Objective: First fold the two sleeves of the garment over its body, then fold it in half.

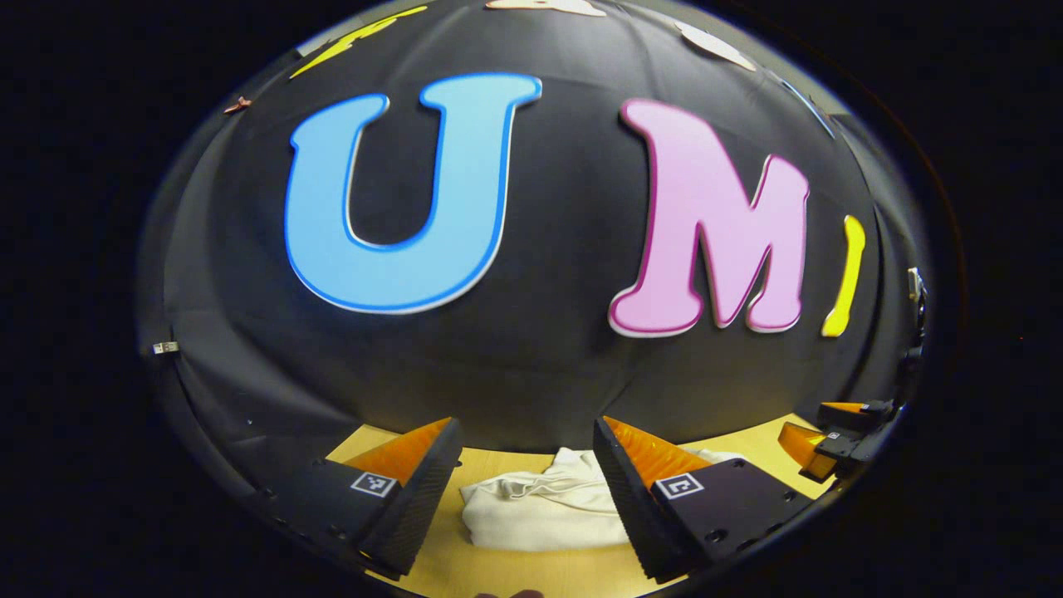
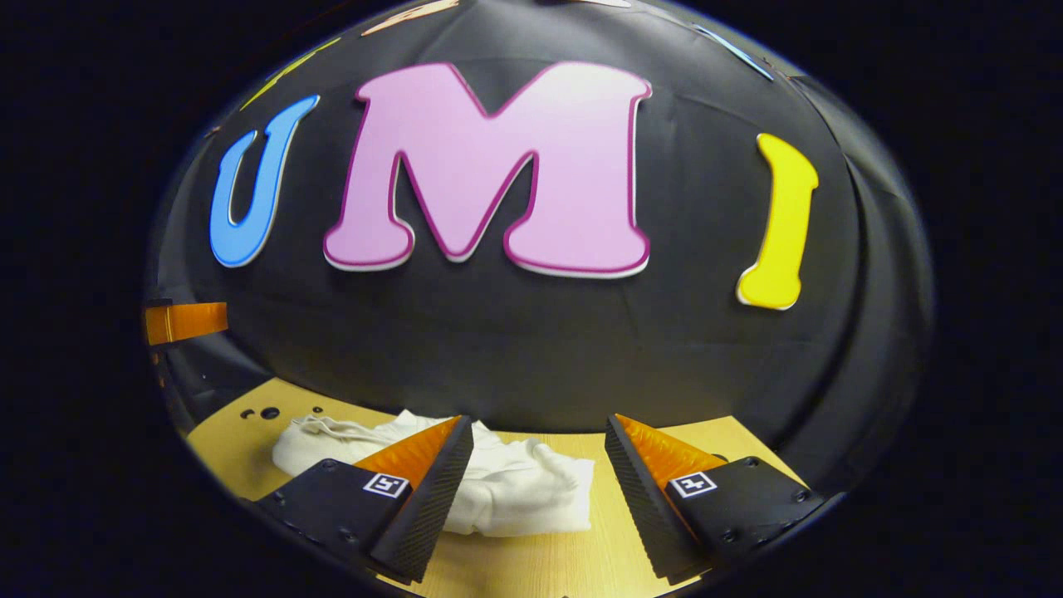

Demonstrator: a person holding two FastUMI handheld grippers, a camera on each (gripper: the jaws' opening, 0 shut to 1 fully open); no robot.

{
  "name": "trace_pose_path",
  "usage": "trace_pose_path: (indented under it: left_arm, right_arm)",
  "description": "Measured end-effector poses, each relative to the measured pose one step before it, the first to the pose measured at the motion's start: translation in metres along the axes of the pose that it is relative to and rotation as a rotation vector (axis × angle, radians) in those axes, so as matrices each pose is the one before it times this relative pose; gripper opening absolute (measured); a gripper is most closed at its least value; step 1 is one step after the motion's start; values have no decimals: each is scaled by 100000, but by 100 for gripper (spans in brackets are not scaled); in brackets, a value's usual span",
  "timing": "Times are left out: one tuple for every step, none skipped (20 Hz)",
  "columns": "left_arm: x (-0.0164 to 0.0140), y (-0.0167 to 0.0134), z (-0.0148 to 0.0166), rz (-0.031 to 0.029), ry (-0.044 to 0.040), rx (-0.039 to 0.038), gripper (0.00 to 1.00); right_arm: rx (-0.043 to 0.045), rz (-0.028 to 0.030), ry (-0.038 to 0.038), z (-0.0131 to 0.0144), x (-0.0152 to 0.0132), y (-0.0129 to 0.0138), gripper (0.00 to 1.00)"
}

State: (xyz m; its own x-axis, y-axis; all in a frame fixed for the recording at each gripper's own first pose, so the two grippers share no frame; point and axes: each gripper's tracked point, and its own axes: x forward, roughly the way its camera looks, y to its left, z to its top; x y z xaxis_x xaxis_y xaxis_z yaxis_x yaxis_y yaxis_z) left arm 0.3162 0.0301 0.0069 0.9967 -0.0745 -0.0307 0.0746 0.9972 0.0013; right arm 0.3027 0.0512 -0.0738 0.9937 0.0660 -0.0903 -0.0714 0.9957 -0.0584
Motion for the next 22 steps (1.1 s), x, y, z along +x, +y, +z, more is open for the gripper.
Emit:
trace_pose_path:
  left_arm:
    - [-1921,46,1452,-335,-2423,95,97]
    - [-1560,76,1272,-101,-1994,992,97]
    - [-1757,-156,1280,22,-2148,1638,97]
    - [-1698,23,1187,80,-1606,1385,97]
    - [-1788,-211,958,-485,-857,774,97]
    - [-1777,-327,649,-891,258,299,97]
    - [-1843,-165,388,220,209,-422,97]
    - [-1971,-203,575,784,-650,-921,97]
    - [-2106,-269,654,162,-974,-1203,97]
    - [-1661,-334,429,-805,-600,-541,97]
    - [-1365,-282,350,-1022,-436,-91,97]
    - [-1213,-18,252,-167,-245,59,97]
    - [-1431,168,310,349,-349,-409,97]
    - [-1355,-38,100,-66,153,-726,97]
    - [-1230,-174,-147,186,148,-381,97]
    - [-1356,-68,-59,597,-12,84,97]
    - [-1365,13,-265,982,-183,534,97]
    - [-1190,113,-391,1200,-227,399,97]
    - [-1117,57,-545,1257,52,235,97]
    - [-838,-31,-943,1135,1190,-49,97]
    - [-994,2,-828,768,1077,-259,97]
    - [-975,103,-766,1090,1145,-812,97]
  right_arm:
    - [-211,-808,-1432,1270,-1300,-397,98]
    - [-268,-568,-990,1258,-1422,-414,97]
    - [18,-302,-813,1085,-1390,-296,97]
    - [118,74,-895,954,-1500,-127,97]
    - [214,27,-670,974,-1544,-223,97]
    - [113,409,-811,921,-1682,-68,97]
    - [-281,543,-516,750,-1725,-20,97]
    - [-915,448,-161,731,-1740,-45,97]
    - [-1071,1112,-311,682,-1763,72,97]
    - [-1137,1802,-436,370,-1532,110,97]
    - [-1556,1792,-51,111,-1480,127,98]
    - [-2361,924,39,139,-1619,124,97]
    - [-1797,832,-26,8,-1509,247,97]
    - [-212,989,79,74,-1576,568,97]
    - [176,1070,14,-41,-1459,520,97]
    - [-33,-254,-442,-2,-1268,255,97]
    - [-619,-244,-958,102,-1150,256,97]
    - [-1486,-699,-668,-161,-966,238,97]
    - [-1011,-962,-521,-275,-752,120,97]
    - [-143,44,449,-580,-713,331,97]
    - [1388,-97,782,-552,-682,359,97]
    - [2343,654,862,-342,-739,480,98]
